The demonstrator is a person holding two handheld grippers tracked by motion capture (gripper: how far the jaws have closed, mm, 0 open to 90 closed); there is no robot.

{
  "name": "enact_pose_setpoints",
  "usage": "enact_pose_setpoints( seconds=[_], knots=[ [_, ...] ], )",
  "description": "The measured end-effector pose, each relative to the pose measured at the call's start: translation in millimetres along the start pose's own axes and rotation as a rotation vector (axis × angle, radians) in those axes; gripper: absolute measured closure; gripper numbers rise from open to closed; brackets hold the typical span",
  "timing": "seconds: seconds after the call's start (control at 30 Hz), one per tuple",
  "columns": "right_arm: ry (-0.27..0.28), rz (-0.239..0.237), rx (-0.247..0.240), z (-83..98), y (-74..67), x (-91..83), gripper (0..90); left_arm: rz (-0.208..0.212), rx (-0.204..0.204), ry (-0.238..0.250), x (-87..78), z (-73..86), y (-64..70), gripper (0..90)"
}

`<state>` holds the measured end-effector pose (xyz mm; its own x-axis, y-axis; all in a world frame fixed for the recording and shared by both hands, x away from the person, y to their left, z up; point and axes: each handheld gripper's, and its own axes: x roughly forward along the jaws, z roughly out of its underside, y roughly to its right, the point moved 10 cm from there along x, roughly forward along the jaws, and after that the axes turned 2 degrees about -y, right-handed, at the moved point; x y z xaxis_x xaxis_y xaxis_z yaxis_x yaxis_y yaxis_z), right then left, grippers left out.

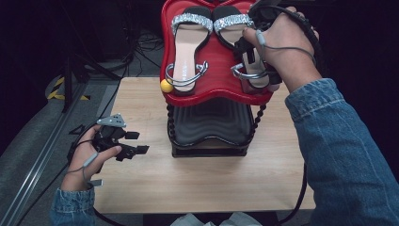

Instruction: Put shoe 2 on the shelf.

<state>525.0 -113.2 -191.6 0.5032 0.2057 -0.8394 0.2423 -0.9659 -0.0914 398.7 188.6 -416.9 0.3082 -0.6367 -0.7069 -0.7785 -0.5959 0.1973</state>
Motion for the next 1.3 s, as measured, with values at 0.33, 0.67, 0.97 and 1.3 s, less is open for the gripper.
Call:
enact_pose_setpoints(
  seconds=[0.33, 0.67, 0.97, 1.3],
  knots=[
    [-0.001, -0.022, -0.006, 3.5, 0.1, -1.1, 41.5, -0.004, 0.0, -0.003, -0.9, 1.3, -0.3, 29.7],
    [0.048, -0.081, -0.075, 1.0, -2.0, -27.9, 30.7, -0.012, 0.0, -0.007, -0.9, 3.2, -0.1, 29.7],
    [0.138, -0.22, -0.2, 11.4, -7.7, -65.9, 31.2, -0.029, -0.021, -0.008, -7.1, 10.8, 0.1, 29.4],
    [0.225, -0.31, -0.303, 32.9, 4.6, -97.7, 33.8, -0.035, -0.034, -0.016, -7.4, 15.9, -2.7, 29.4]
  ],
)
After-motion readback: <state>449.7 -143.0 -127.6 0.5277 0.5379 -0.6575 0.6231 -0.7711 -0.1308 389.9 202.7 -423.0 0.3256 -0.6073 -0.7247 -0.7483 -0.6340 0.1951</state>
